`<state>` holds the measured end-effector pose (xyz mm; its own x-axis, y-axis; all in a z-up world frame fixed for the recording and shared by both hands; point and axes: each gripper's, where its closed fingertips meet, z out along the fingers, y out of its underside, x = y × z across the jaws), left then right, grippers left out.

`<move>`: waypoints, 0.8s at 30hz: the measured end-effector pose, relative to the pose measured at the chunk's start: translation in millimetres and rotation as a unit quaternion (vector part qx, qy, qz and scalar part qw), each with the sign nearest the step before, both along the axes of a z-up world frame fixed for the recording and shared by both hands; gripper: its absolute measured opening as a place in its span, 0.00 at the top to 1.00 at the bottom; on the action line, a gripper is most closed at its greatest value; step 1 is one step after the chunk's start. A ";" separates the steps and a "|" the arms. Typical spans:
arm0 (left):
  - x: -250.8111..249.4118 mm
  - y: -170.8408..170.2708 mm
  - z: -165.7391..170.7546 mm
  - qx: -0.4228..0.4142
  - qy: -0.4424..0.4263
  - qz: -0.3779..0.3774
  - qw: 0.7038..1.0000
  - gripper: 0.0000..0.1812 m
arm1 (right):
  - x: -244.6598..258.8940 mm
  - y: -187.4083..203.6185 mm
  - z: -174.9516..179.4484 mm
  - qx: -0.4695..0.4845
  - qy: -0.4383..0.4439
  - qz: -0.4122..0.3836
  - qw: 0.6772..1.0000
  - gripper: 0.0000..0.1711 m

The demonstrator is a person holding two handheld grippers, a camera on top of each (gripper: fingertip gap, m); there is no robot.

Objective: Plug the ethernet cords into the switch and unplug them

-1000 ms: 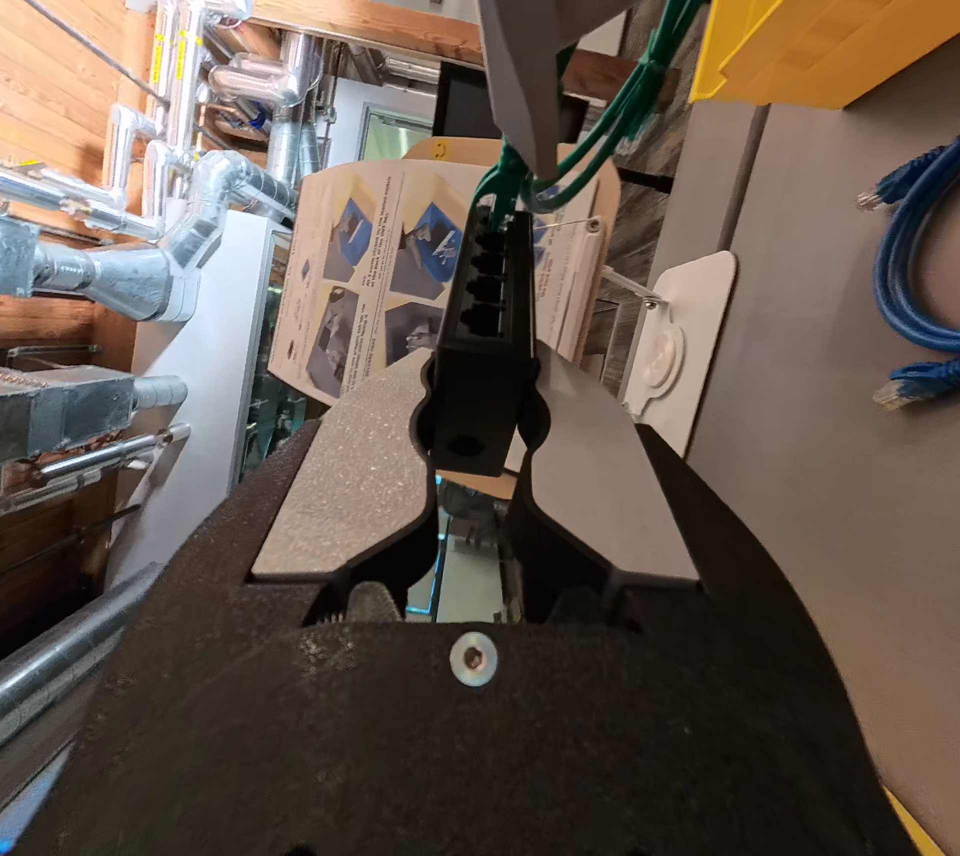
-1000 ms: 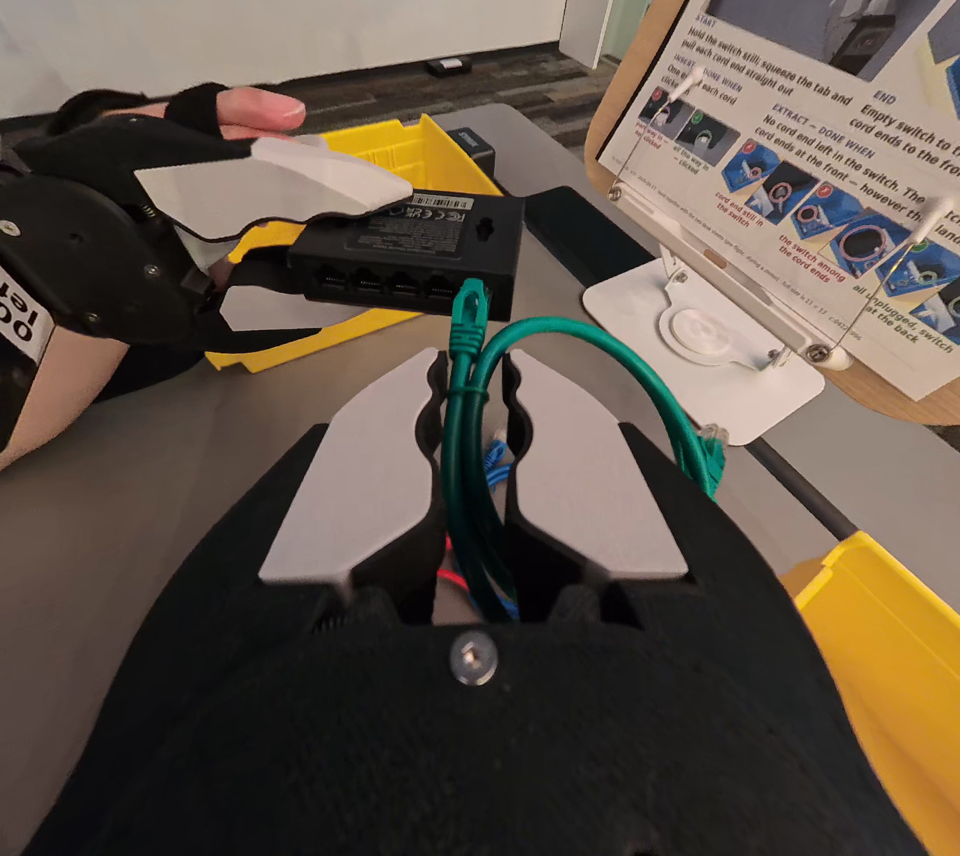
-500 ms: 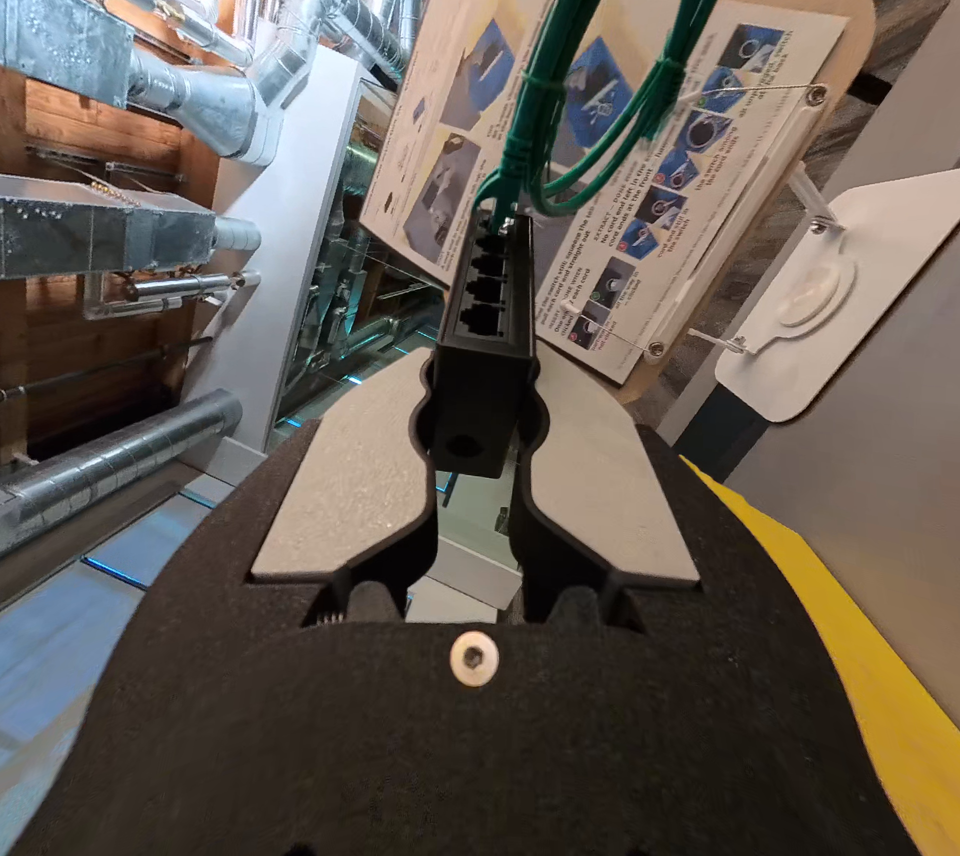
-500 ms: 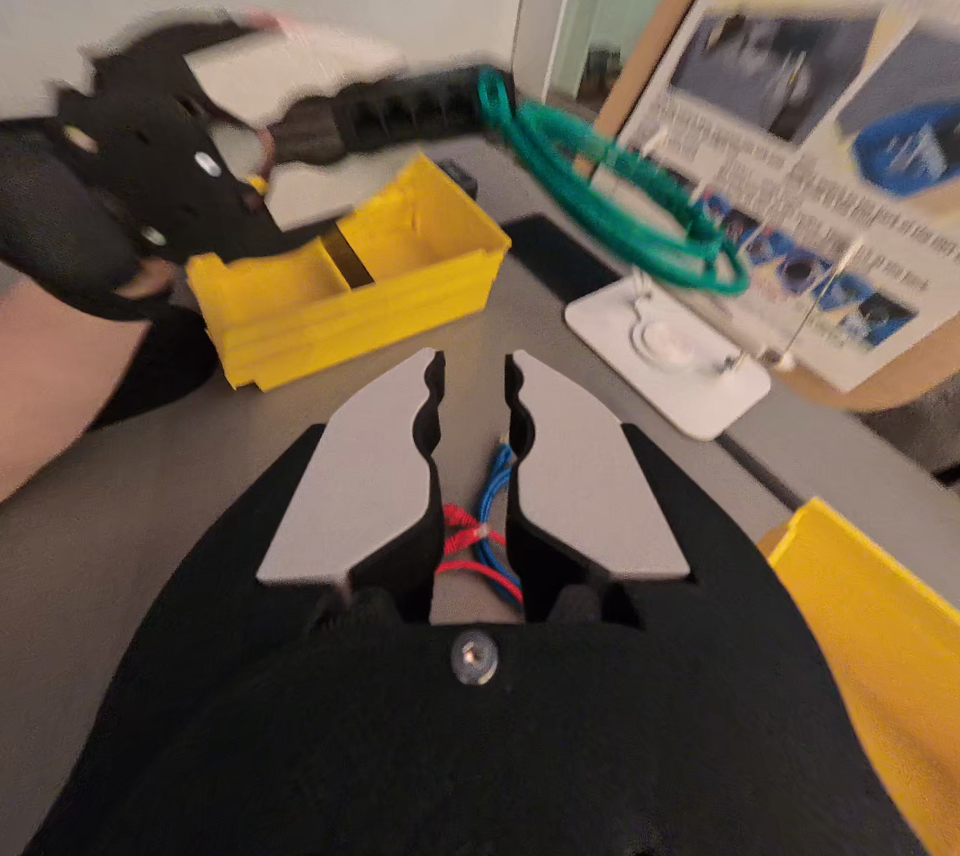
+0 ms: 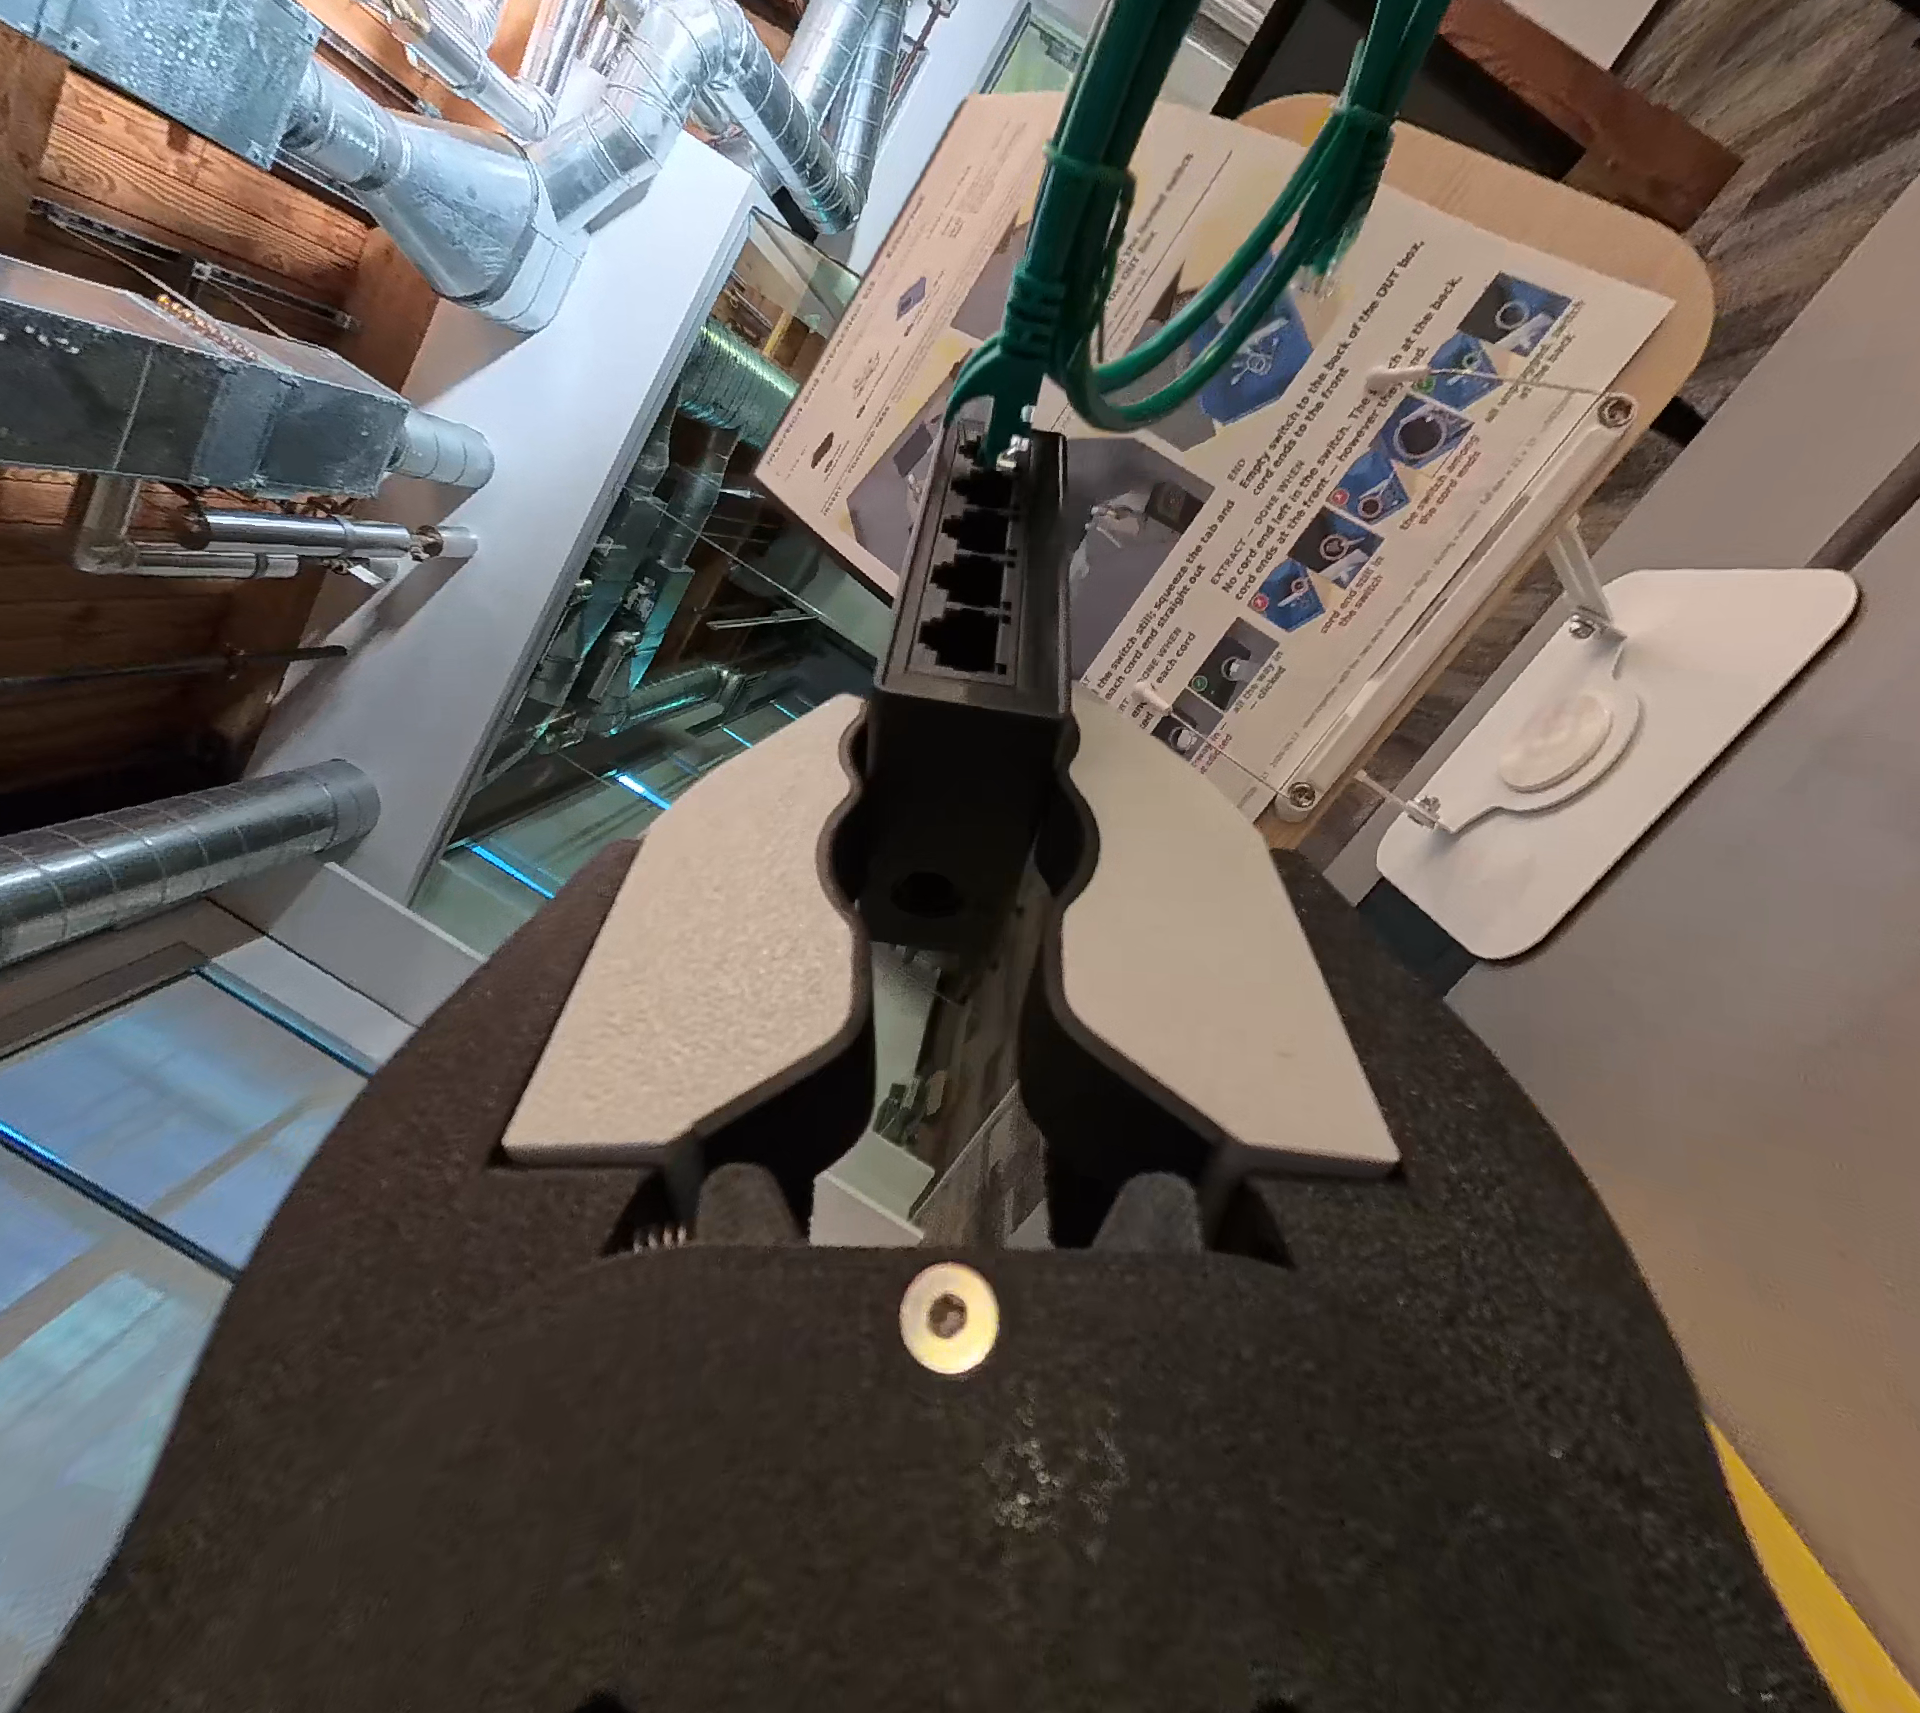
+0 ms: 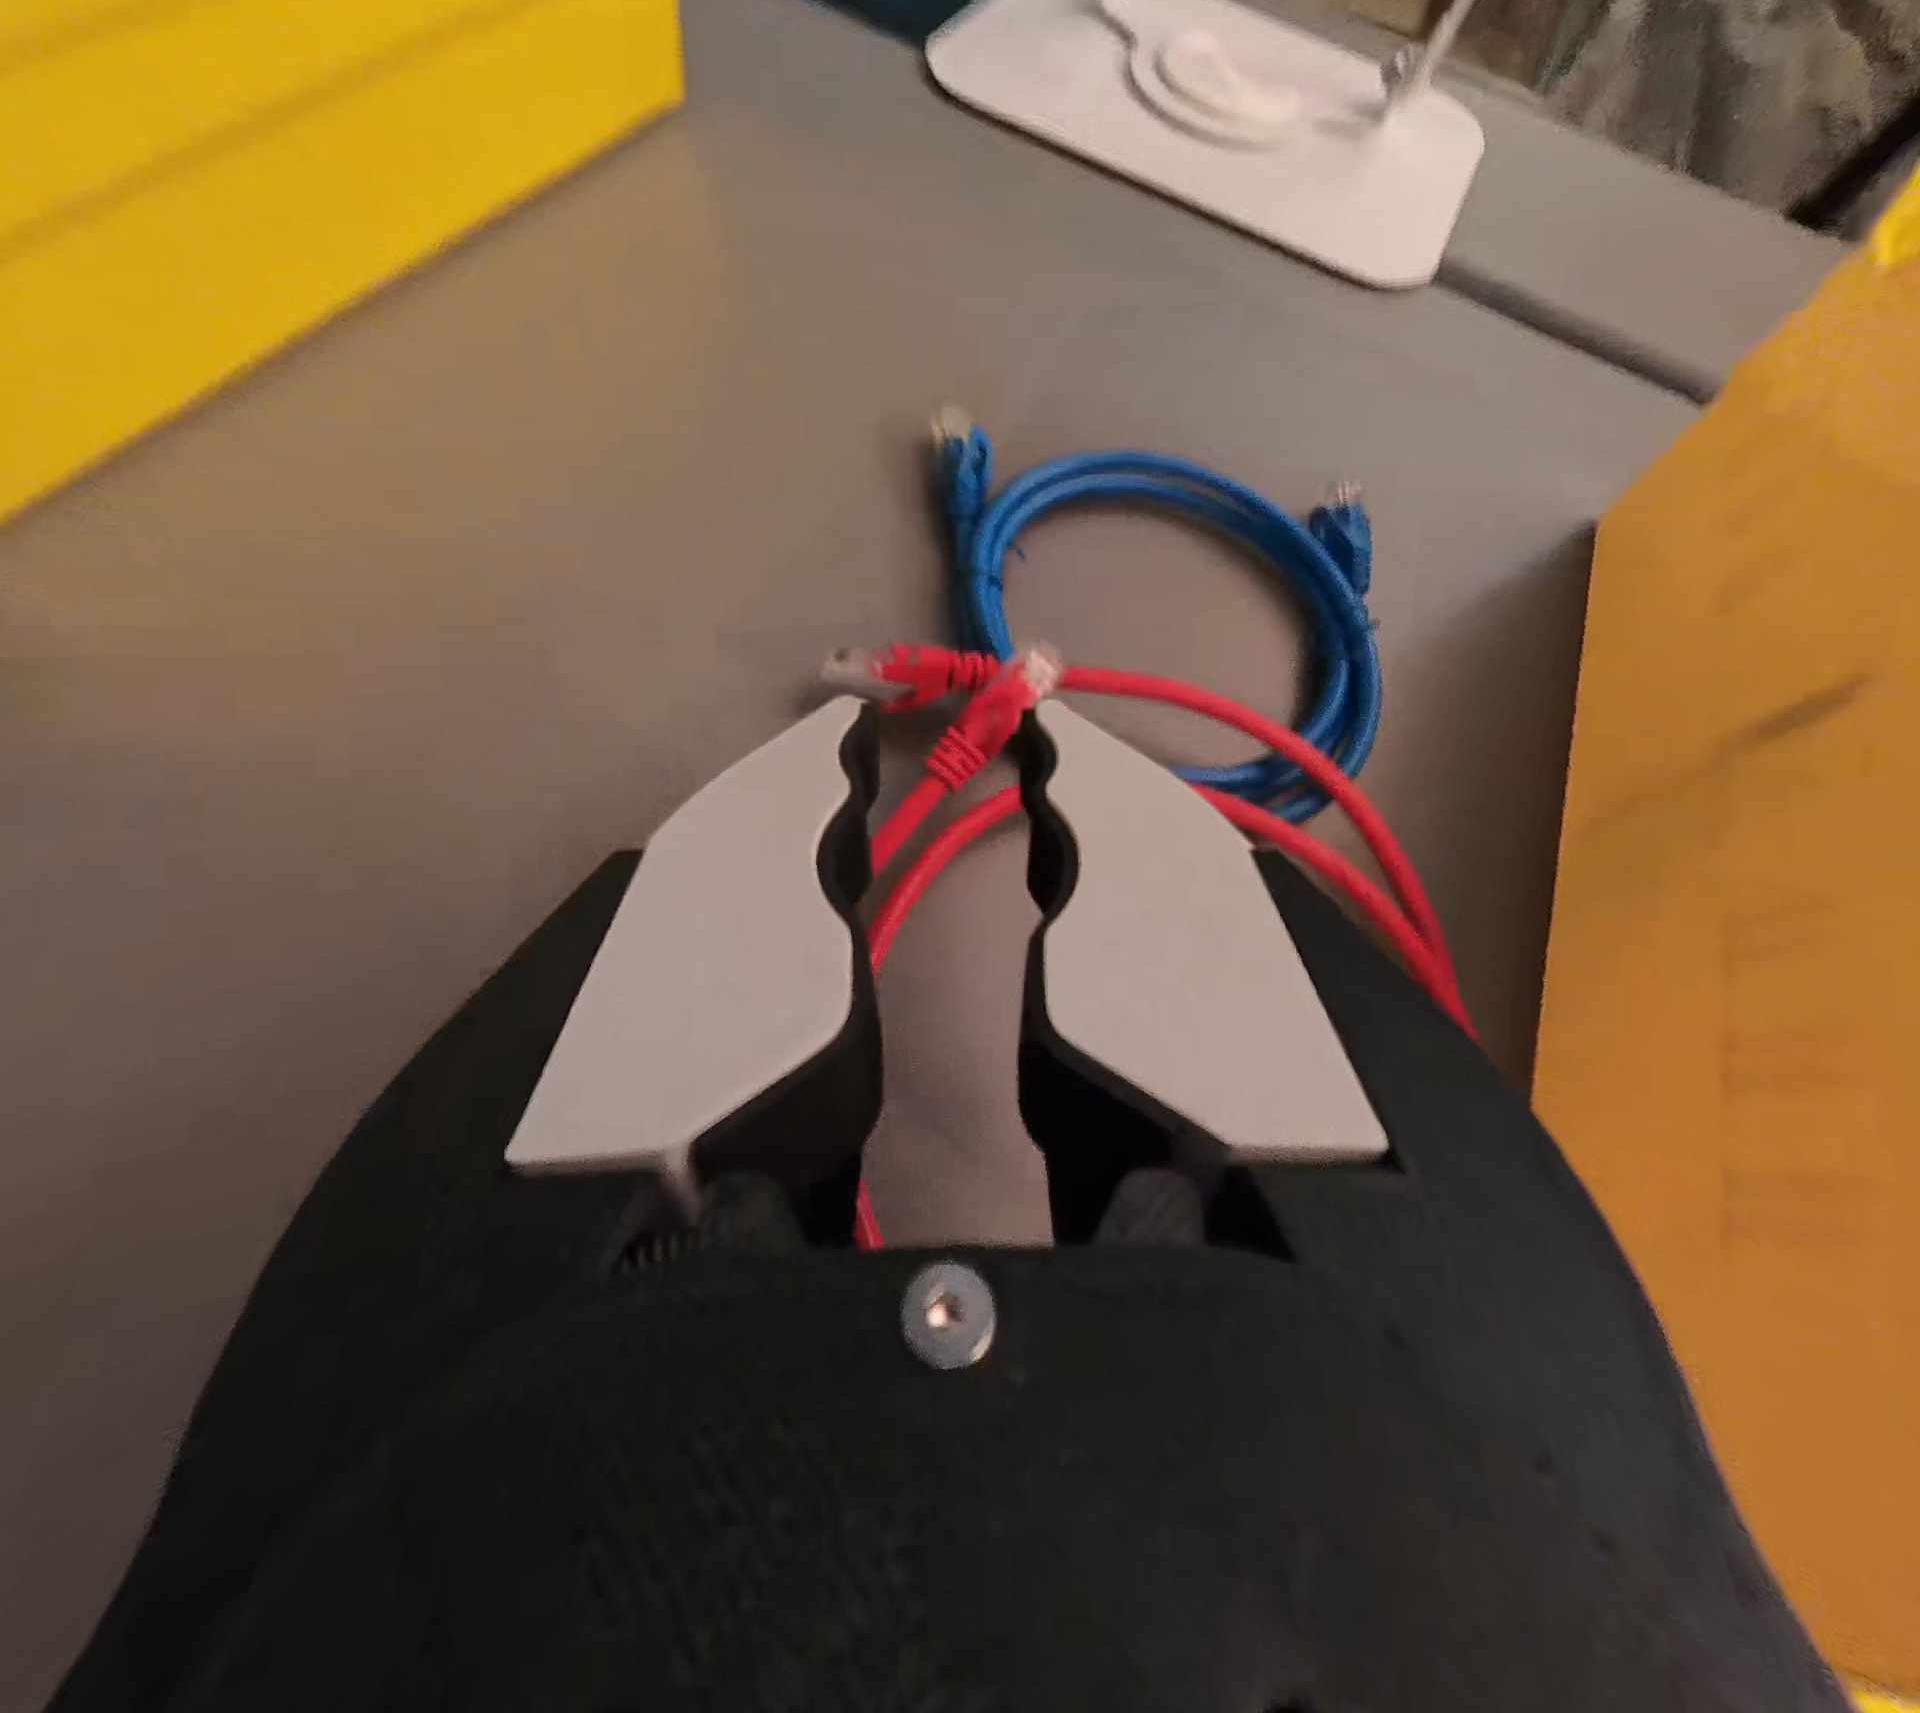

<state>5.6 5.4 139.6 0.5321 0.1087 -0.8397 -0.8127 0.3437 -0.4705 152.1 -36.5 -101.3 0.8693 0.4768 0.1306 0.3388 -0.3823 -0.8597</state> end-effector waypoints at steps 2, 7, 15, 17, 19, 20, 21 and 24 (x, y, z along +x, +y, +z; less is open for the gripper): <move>-1.3 -1.0 1.6 -0.001 -0.007 -0.005 1.000 0.84 | 4.1 0.6 -15.8 -0.017 -0.023 -0.025 0.999 0.84; -1.4 -3.7 5.6 -0.002 -0.024 -0.020 1.000 0.84 | 2.5 2.9 -34.0 -0.041 -0.032 -0.044 0.998 0.84; 8.9 -8.4 8.7 -0.001 -0.033 -0.045 0.998 0.84 | 5.6 13.1 -45.1 -0.051 -0.060 -0.058 0.995 0.86; 9.2 -6.9 6.9 -0.005 -0.030 -0.042 0.999 0.84 | 5.9 15.6 -45.4 -0.056 -0.054 -0.063 0.995 0.85; 8.8 -6.2 6.3 -0.007 -0.029 -0.041 0.999 0.84 | 6.1 17.0 -44.6 -0.054 -0.049 -0.073 0.995 0.84; 8.5 -6.1 6.3 -0.007 -0.030 -0.041 0.999 0.84 | 5.2 17.4 -42.5 -0.051 -0.039 -0.074 0.995 0.84; 8.4 -6.2 6.4 -0.007 -0.030 -0.041 0.999 0.84 | 3.6 17.8 -40.0 -0.051 -0.021 -0.074 0.996 0.83; 9.2 -6.1 6.7 -0.008 -0.032 -0.042 0.999 0.84 | 1.1 19.0 -40.7 -0.080 0.026 -0.074 0.994 0.83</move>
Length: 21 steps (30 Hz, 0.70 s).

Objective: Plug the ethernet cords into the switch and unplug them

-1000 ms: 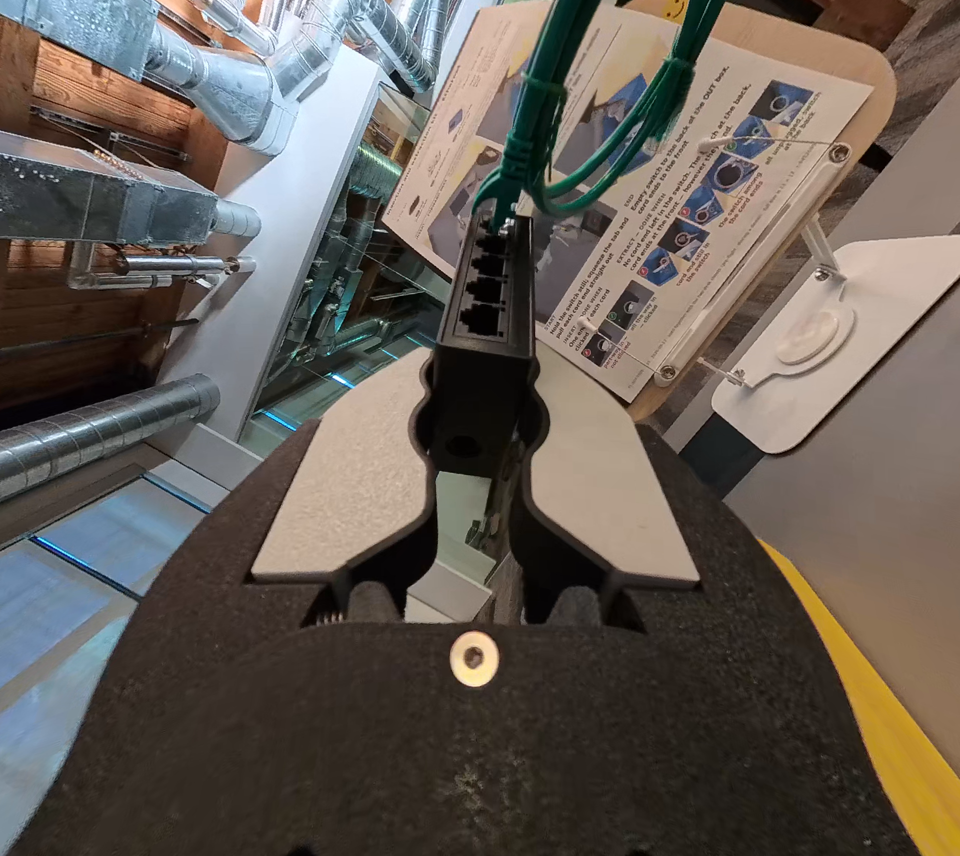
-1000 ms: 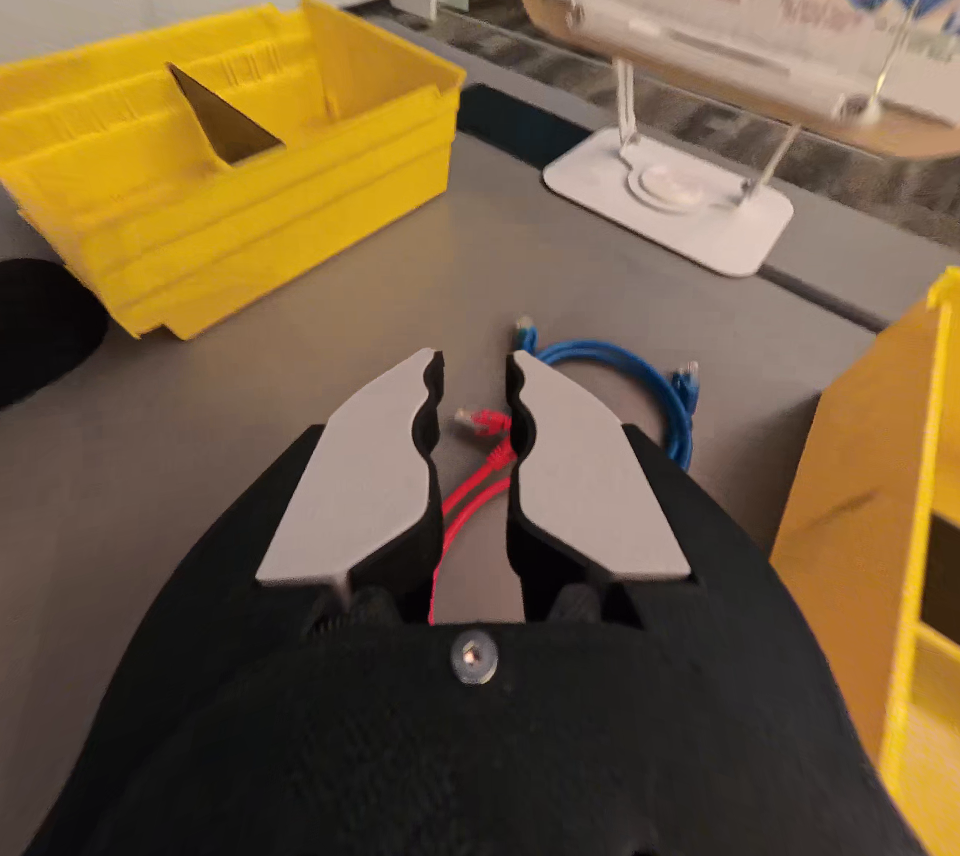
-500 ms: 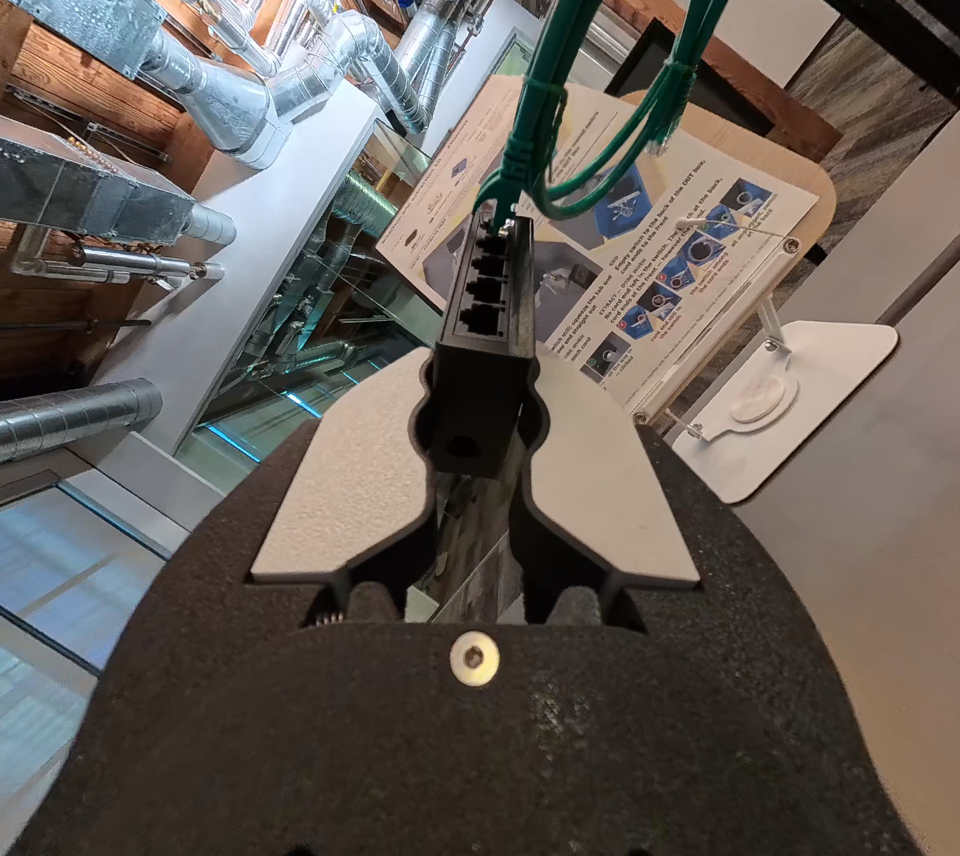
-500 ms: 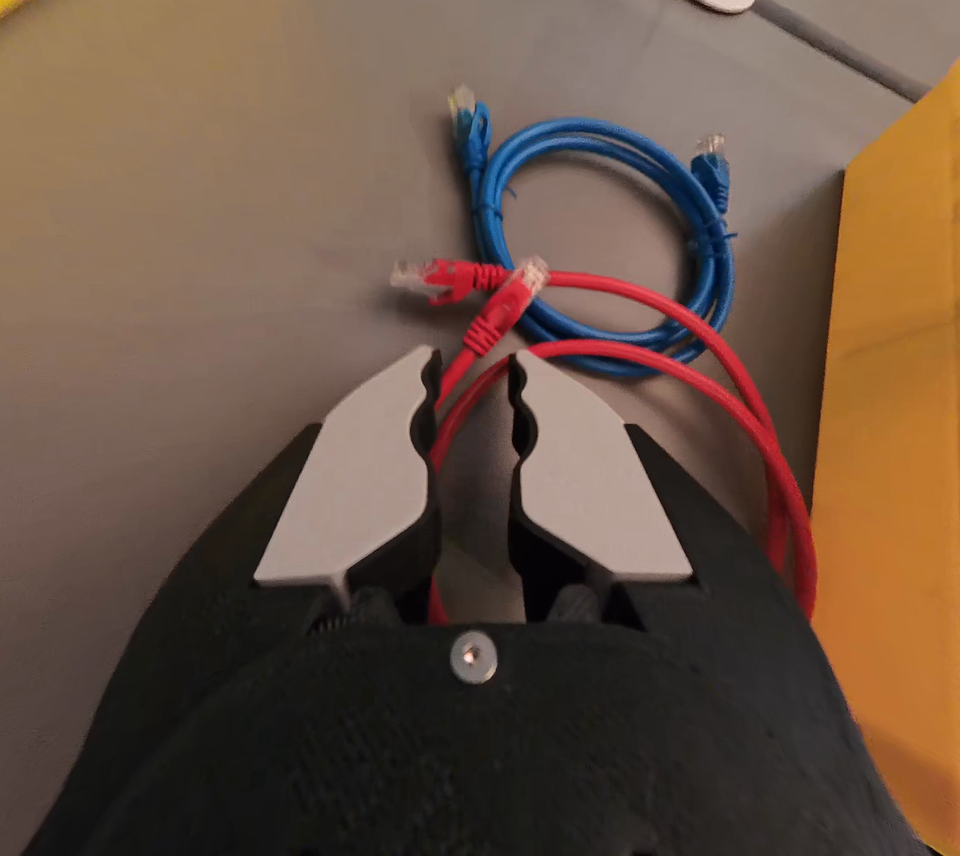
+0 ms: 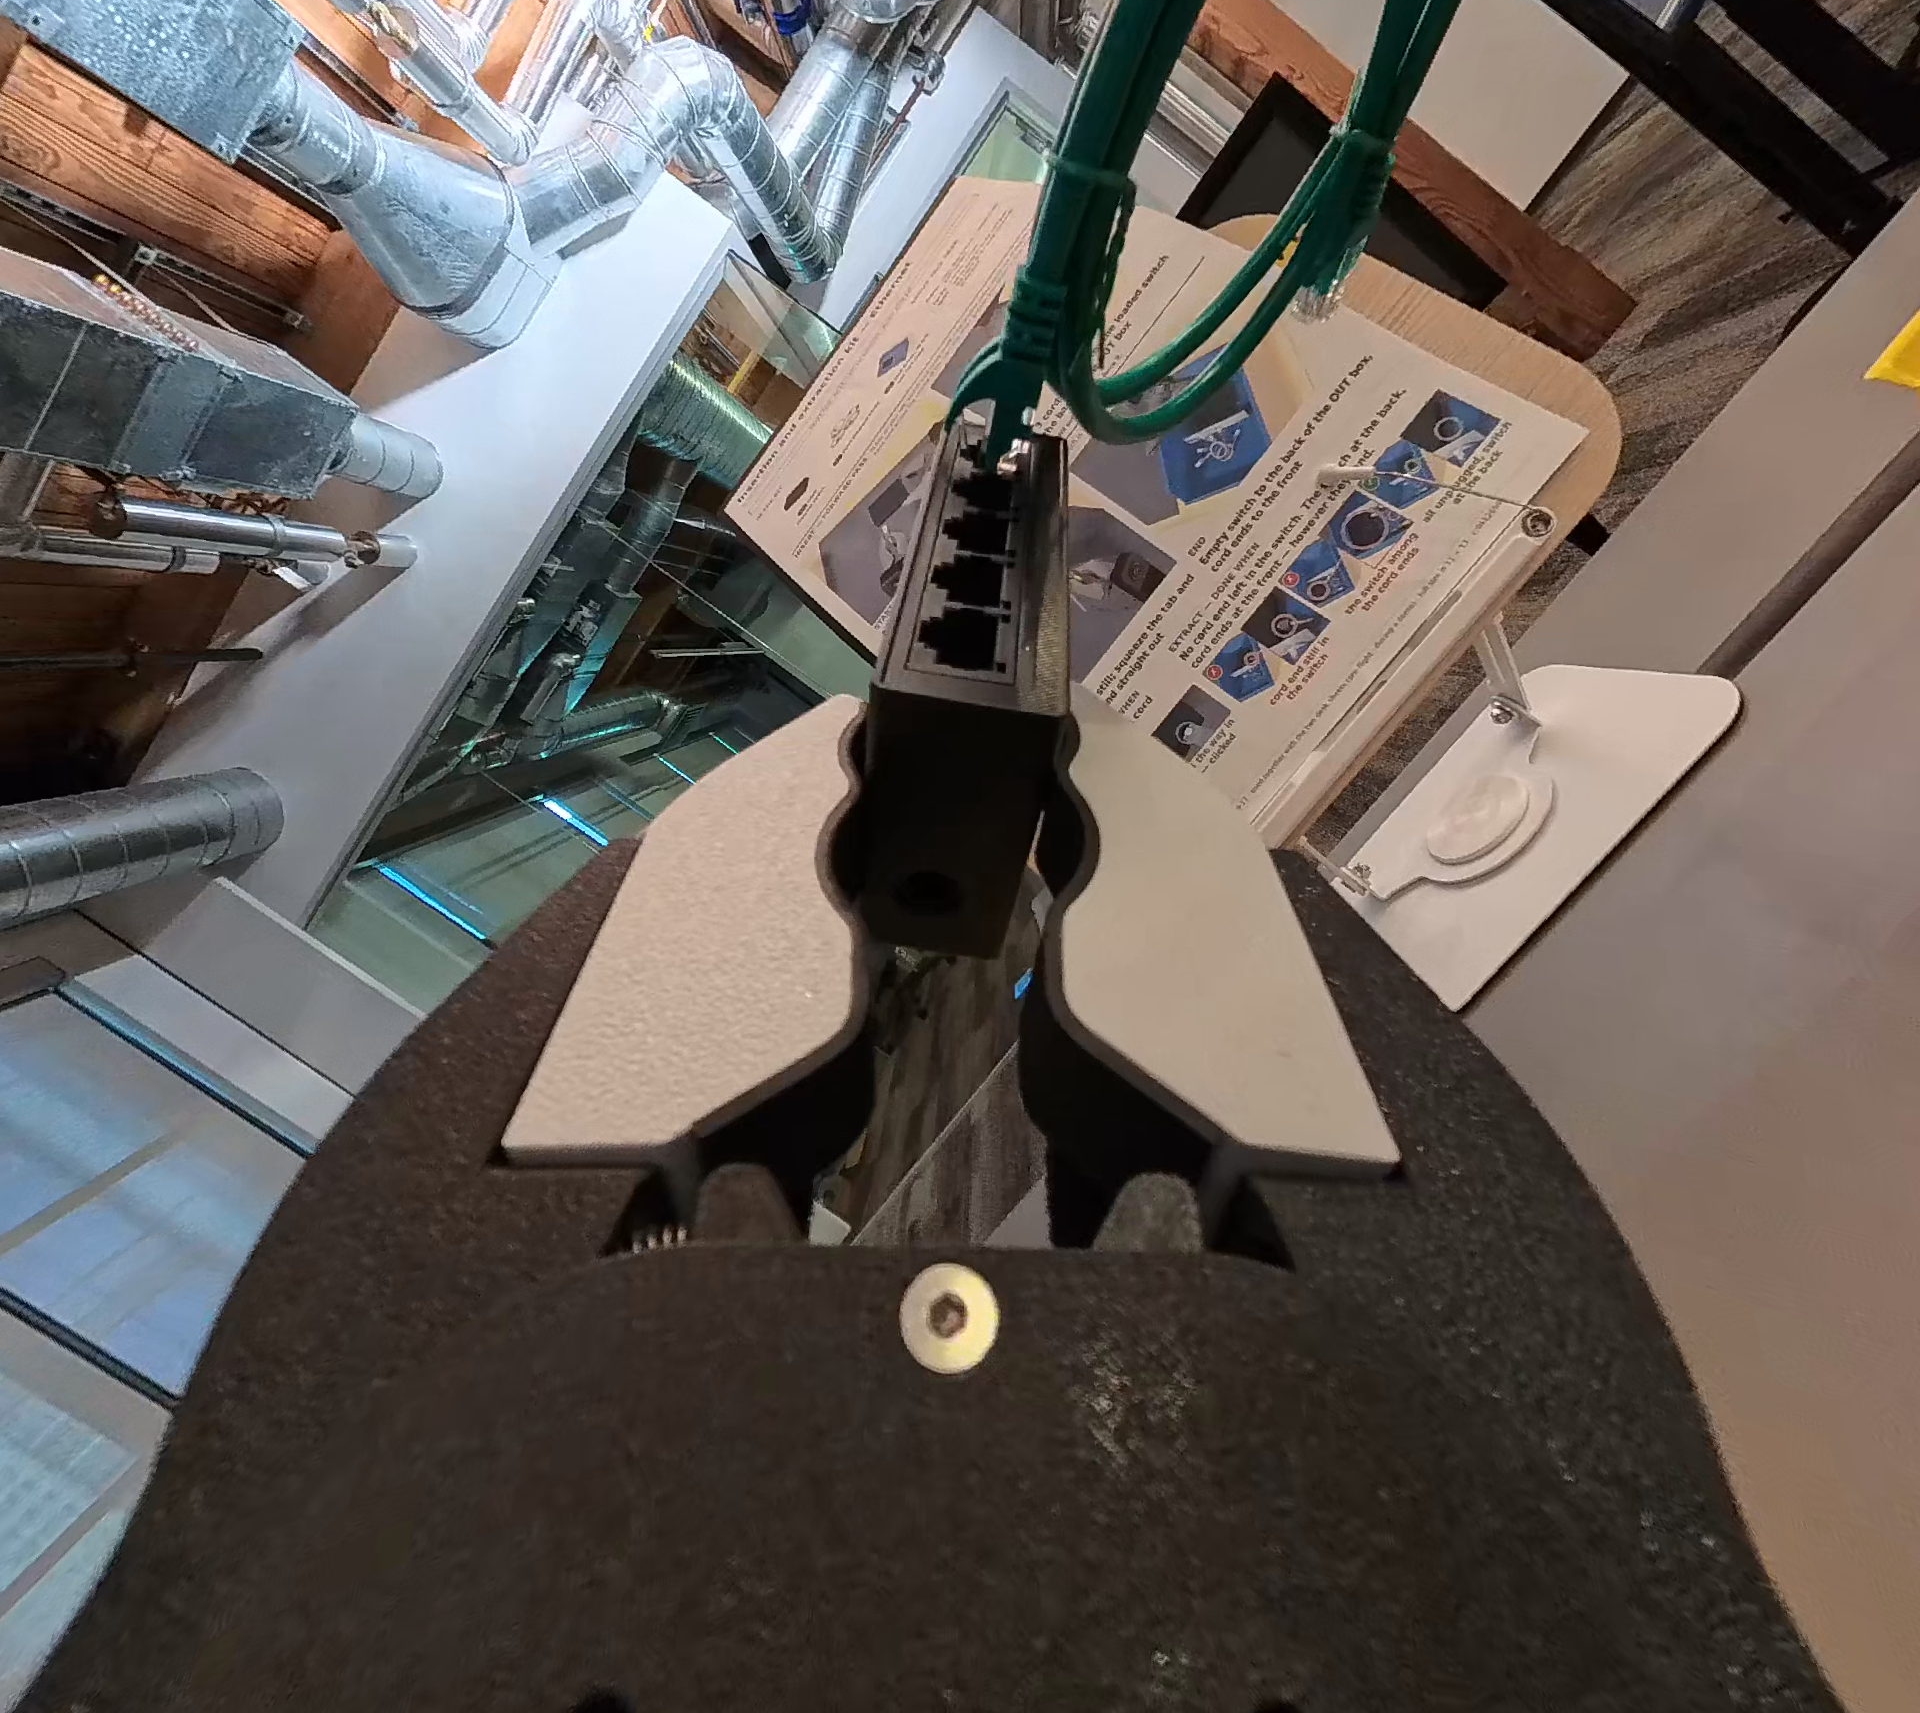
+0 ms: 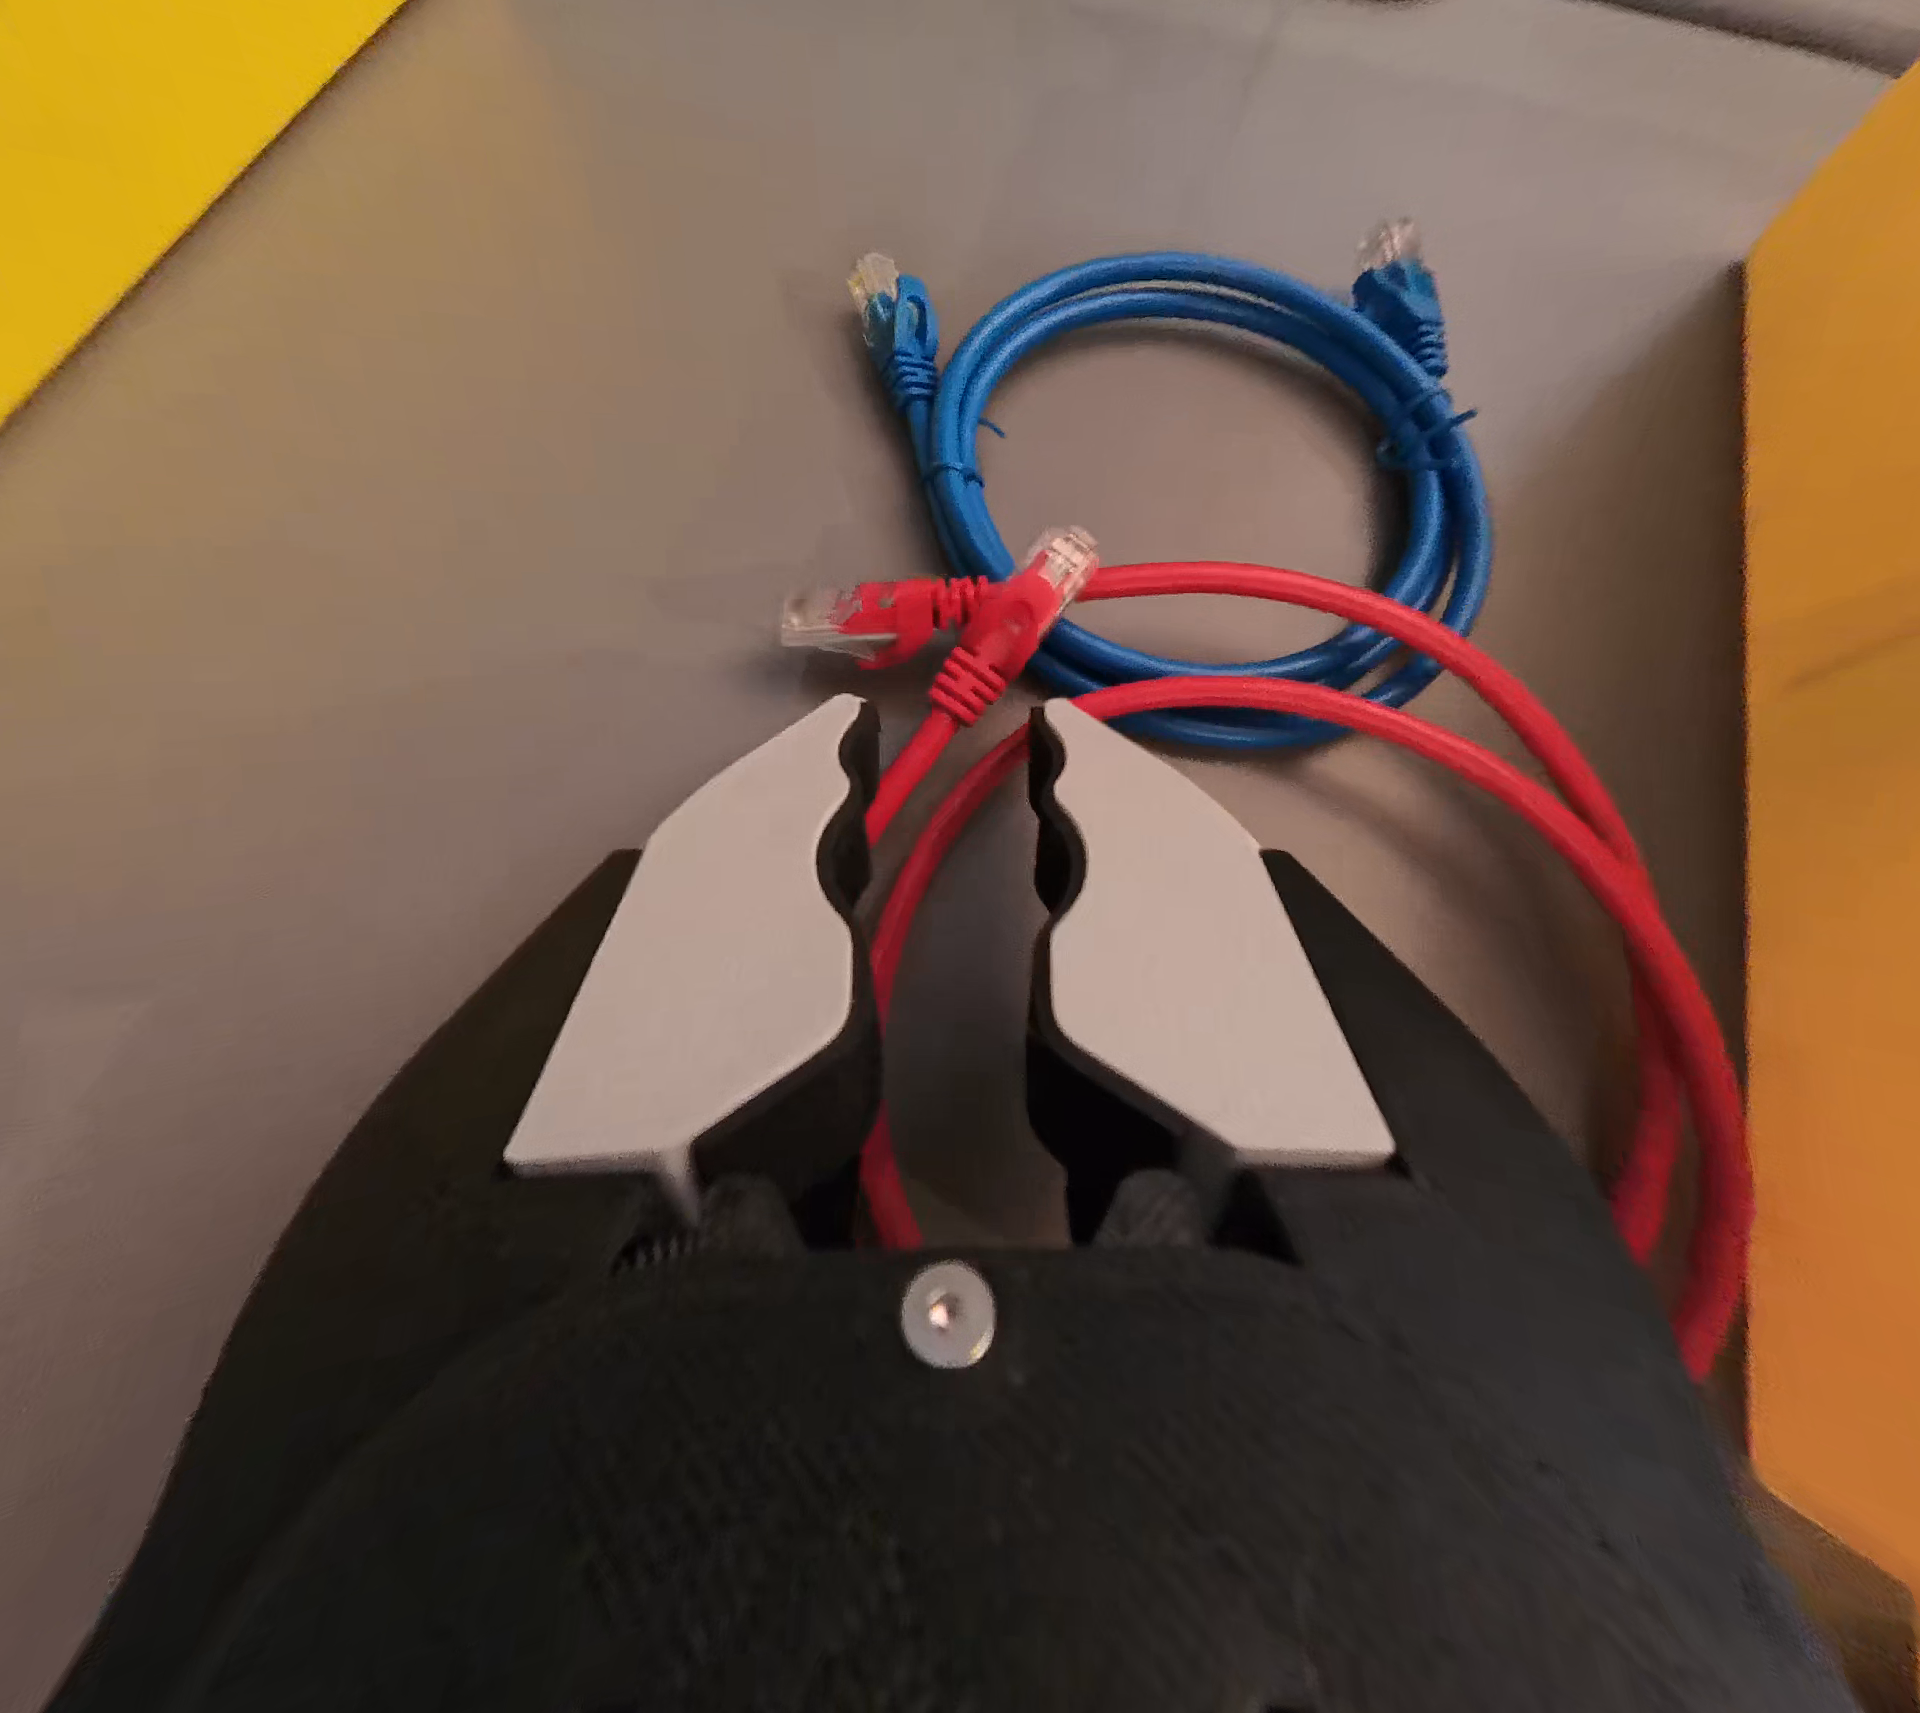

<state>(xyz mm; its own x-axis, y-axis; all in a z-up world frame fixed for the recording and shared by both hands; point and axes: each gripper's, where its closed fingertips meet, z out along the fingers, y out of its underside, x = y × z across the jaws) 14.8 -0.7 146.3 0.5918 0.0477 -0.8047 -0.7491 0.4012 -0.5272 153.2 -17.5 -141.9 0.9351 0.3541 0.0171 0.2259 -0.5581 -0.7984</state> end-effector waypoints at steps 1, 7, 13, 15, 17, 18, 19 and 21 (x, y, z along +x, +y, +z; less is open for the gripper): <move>0.4 0.2 -0.1 -0.001 -0.001 0.000 1.000 0.84 | -2.3 0.0 0.2 -0.009 0.014 0.003 1.000 0.85; 4.0 1.5 -2.6 -0.006 0.000 -0.005 1.000 0.84 | -3.5 4.0 -6.1 -0.029 -0.021 -0.002 0.999 0.89; 8.4 2.2 -5.9 -0.014 0.006 -0.010 1.000 0.84 | -5.6 9.8 -10.2 -0.049 -0.019 -0.007 0.999 0.89; 8.2 2.0 -6.1 -0.015 0.006 -0.011 1.000 0.84 | -5.9 9.3 -6.7 -0.043 -0.004 0.002 0.999 0.91; 7.1 1.9 -5.8 -0.016 0.003 -0.013 1.000 0.84 | -8.0 6.2 5.7 -0.023 0.023 0.021 0.999 0.93; 6.6 2.1 -5.9 -0.017 0.002 -0.014 1.000 0.84 | -11.8 3.6 17.1 -0.003 0.043 0.042 0.998 0.93; 5.8 2.5 -6.5 -0.018 0.003 -0.014 1.000 0.84 | -14.4 0.3 29.2 0.015 0.059 0.062 0.996 0.94; 4.3 4.1 -8.4 -0.021 0.008 -0.010 1.000 0.84 | -16.0 -6.8 50.4 0.039 0.087 0.096 0.991 0.94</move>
